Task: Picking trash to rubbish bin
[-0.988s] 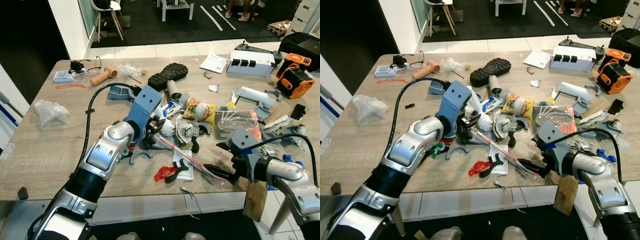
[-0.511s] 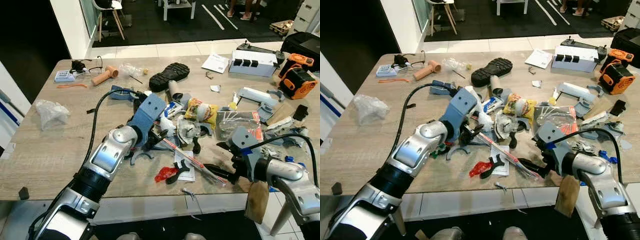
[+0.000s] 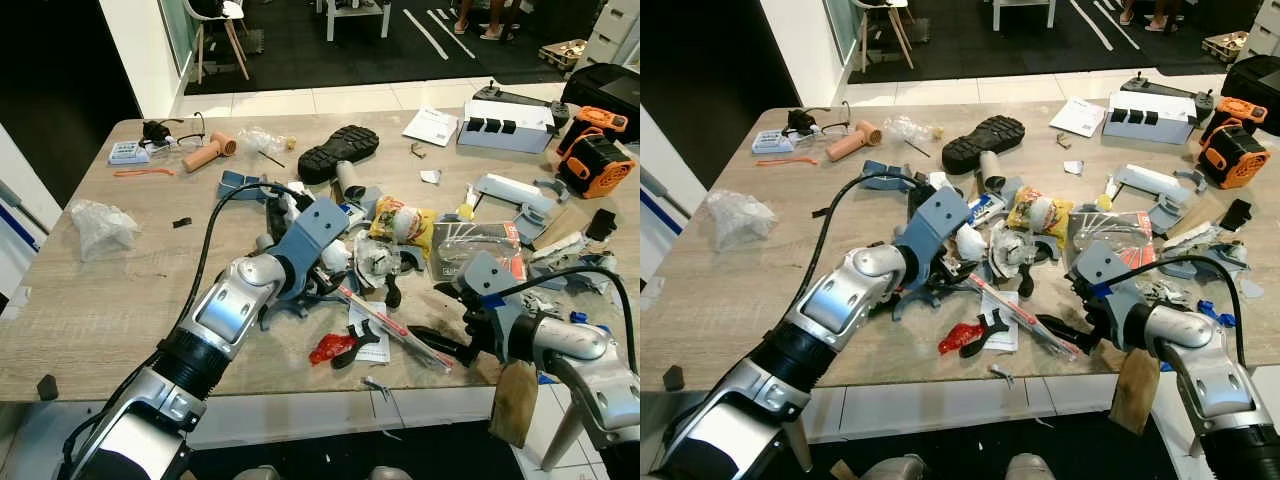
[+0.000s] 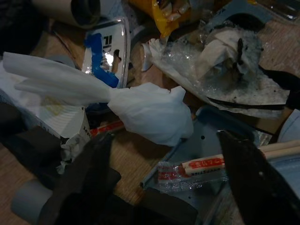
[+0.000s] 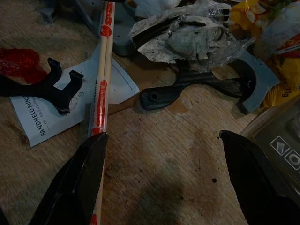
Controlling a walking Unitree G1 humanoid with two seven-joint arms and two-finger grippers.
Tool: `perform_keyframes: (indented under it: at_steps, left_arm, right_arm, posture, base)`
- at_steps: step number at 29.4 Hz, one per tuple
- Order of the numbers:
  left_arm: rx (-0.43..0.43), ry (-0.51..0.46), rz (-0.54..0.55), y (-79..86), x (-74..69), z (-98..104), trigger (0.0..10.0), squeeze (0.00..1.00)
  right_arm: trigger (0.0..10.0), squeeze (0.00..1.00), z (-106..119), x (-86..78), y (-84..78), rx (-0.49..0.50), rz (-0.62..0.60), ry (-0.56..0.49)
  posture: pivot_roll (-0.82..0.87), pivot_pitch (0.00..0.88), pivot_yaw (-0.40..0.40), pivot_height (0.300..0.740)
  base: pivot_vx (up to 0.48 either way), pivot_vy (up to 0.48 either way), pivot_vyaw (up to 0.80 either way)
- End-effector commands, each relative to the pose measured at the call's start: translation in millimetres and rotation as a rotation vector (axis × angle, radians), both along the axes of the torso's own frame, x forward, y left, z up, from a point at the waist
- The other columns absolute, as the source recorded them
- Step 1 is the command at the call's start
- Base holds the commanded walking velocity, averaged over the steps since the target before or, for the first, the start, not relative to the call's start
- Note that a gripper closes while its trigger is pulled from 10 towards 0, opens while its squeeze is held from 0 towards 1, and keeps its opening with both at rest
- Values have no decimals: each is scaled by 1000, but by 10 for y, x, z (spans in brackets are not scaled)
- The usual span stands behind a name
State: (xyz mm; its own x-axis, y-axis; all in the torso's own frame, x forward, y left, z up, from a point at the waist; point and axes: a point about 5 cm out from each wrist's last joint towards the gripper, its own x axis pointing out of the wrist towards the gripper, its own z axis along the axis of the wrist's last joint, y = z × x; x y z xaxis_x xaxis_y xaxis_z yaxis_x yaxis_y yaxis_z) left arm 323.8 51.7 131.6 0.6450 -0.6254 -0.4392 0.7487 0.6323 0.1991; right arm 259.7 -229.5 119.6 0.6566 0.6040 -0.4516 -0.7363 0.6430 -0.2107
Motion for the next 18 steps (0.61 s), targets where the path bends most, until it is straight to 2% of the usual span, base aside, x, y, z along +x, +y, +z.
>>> perform_keyframes:
  at_steps: [1, 2, 4, 6, 7, 8, 9, 11, 12, 13, 14, 15, 16, 17, 18]
  left_arm:
    - [24, 17, -28, -38, -5, -18, 3686, 0]
    - [21, 34, -43, -51, -11, -21, 3098, 0]
    - [20, 39, -46, -53, -14, -22, 3098, 0]
    - [10, 56, -51, -54, -18, -25, 2275, 0]
    - [-3, 70, -53, -53, -26, -21, 1451, 0]
    - [-12, 81, -55, -52, -31, -18, 1451, 0]
    - [-32, 82, -54, -60, -51, 0, 745, 0]
    - [-34, 81, -55, -65, -56, 3, 745, 0]
    - [-52, 83, -64, -74, -104, 13, 0, 0]
    - [-67, 81, -74, -79, -129, 30, 2275, 0]
    - [-67, 81, -74, -79, -129, 30, 2275, 0]
    - [-82, 81, -82, -78, -163, 42, 4902, 0]
    - [-82, 81, -82, -78, -163, 42, 4902, 0]
    - [-94, 81, -90, -69, -195, 53, 10000, 0]
    - [-114, 85, -110, -47, -242, 82, 10000, 0]
  right_arm:
    - [10000, 0, 33, 14, -15, 4, -10, -6]
    - [10000, 0, 54, 7, -15, 14, -9, -8]
    - [10000, 0, 61, 1, -14, 18, -7, -8]
    - [10000, 0, 77, -4, -3, 20, 2, -9]
    - [10000, 0, 103, -8, 25, 24, 16, -13]
    - [10000, 0, 123, -11, 45, 27, 27, -16]
    - [10000, 0, 192, -33, 143, 45, 72, -25]
    - [10000, 0, 215, -41, 176, 51, 87, -28]
    - [10000, 0, 304, -67, 245, 57, 120, -45]
    - [10000, 0, 369, -74, 278, 67, 138, -57]
    - [10000, 0, 369, -74, 278, 67, 138, -57]
    - [10000, 0, 431, -88, 306, 79, 155, -68]
    - [10000, 0, 431, -88, 306, 79, 155, -68]
    - [10000, 0, 497, -90, 335, 95, 170, -81]
    - [10000, 0, 598, -73, 380, 123, 186, -100]
  posture:
    - [-119, 0, 61, 740]
    - [-113, 0, 57, 740]
    - [-113, 0, 57, 740]
    - [-112, 0, 58, 740]
    - [-113, 0, 60, 740]
    - [-113, 0, 60, 740]
    - [-121, 0, 68, 740]
    - [-121, 0, 68, 740]
    - [-131, 0, 79, 740]
    - [-137, 0, 85, 740]
    - [-137, 0, 85, 740]
    - [-140, 0, 85, 740]
    - [-140, 0, 85, 740]
    - [-140, 0, 83, 740]
    - [-137, 0, 82, 740]
  base:
    - [0, 0, 0]
    - [0, 0, 0]
    - [0, 0, 0]
    - [0, 0, 0]
    - [0, 0, 0]
    - [0, 0, 0]
    - [0, 0, 0]
    - [0, 0, 0]
    - [0, 0, 0]
    - [0, 0, 0]
    - [0, 0, 0]
    - [0, 0, 0]
    - [0, 0, 0]
    - [0, 0, 0]
    - [0, 0, 0]
